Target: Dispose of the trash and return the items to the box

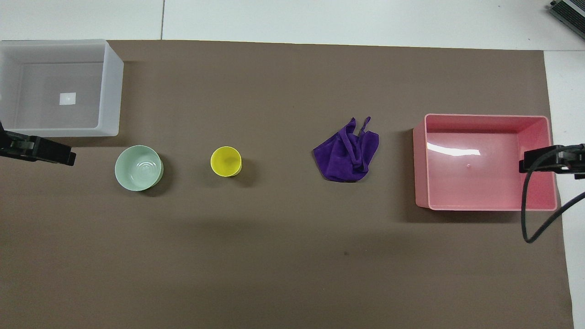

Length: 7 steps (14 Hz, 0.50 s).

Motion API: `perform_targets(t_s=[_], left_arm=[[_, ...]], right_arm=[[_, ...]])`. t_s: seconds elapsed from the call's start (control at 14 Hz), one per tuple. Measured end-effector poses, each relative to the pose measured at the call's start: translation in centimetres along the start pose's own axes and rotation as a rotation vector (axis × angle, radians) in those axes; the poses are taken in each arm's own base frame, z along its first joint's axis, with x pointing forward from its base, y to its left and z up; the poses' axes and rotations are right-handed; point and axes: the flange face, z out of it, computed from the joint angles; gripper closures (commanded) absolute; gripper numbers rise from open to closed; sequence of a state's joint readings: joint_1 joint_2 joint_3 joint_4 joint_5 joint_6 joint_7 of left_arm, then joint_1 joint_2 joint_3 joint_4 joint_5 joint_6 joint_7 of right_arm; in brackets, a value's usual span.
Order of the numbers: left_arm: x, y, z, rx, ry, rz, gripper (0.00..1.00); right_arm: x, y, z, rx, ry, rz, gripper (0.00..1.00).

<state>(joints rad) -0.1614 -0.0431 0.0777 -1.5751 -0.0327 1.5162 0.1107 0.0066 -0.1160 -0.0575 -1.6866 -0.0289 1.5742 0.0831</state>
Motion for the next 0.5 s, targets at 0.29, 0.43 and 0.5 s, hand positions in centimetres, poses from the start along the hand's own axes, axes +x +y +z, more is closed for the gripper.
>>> perform_targets(t_s=[0.29,0.43,0.5], left_arm=[[-0.01,0.0,0.13,0.0,-0.003,0.0,0.0],[0.0,0.03,0.13,0.0,-0.003,0.0,0.0],[0.0,0.11,0.14,0.0,-0.003,0.002,0.0]], right_arm=[[0.12,-0.14,0.18,0.001,0.009,-0.002,0.0],[0.06,-0.16,0.39,0.001,0.008,-0.003,0.0],[0.03,-0.16,0.42,0.001,0.007,-0.003,0.0]])
